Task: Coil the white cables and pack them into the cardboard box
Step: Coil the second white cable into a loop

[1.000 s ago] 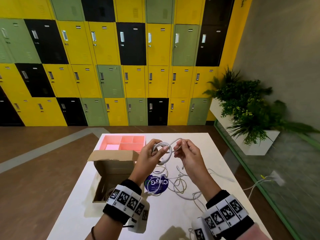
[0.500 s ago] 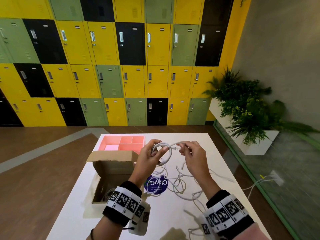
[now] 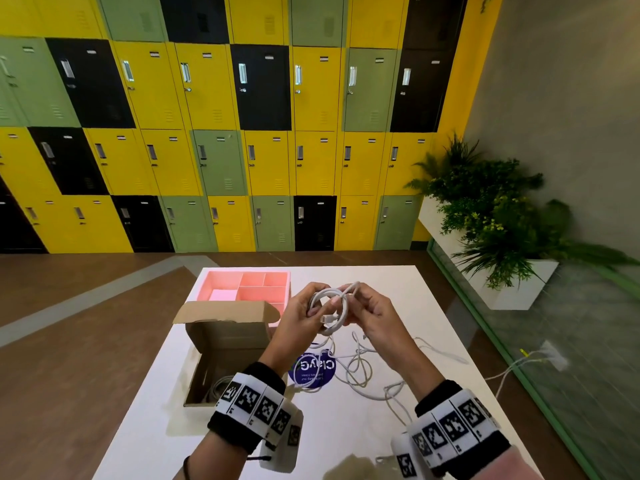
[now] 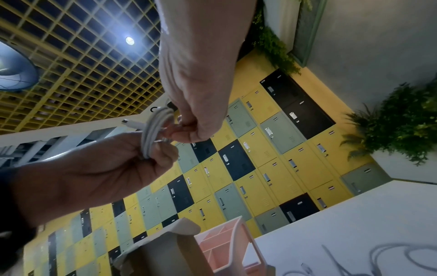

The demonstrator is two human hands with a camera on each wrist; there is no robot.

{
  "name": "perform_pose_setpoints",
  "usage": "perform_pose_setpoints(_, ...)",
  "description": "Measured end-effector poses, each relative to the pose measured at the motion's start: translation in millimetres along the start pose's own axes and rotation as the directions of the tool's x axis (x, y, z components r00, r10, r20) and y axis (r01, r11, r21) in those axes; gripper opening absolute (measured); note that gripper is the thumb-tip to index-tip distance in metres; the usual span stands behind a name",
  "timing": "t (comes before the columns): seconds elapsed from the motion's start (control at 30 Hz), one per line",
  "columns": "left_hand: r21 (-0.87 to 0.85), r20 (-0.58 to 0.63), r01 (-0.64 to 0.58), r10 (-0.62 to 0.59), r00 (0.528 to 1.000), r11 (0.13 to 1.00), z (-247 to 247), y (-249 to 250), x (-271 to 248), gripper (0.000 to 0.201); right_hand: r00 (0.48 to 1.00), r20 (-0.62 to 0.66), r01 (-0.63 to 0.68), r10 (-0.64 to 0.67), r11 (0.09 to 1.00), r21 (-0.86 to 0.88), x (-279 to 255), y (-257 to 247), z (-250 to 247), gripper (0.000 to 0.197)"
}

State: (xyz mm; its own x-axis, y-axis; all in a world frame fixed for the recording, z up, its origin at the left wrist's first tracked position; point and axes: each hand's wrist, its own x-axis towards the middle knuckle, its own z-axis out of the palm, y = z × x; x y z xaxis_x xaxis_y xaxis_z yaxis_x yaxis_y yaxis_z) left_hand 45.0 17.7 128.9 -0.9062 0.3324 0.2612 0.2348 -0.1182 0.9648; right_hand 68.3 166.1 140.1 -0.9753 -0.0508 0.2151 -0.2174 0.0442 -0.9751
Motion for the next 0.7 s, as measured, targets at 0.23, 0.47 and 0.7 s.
perform_pose_setpoints(0.23,0.161,-0.185,-0.086,0.116,0.976,0.983,-4,-8,2,0.013,0.995,-0.046,-0.089,0.084,0.988,-0.124,-7,-5,15,0.031)
perform_pose_setpoints(0.47,0.276,-0.138,-0.104,0.146,0.980,0.955,1,-6,-1,0.015,0.968,-0.166,-0.219,0.190,0.959,-0.181,-8,-13,23,0.044)
perform_pose_setpoints(0.7,0.288,-0.123,-0.115,0.156,0.980,0.951,-3,-7,-3,0.014,0.944,-0.122,-0.321,0.308,0.941,-0.108,-12,-18,25,0.041)
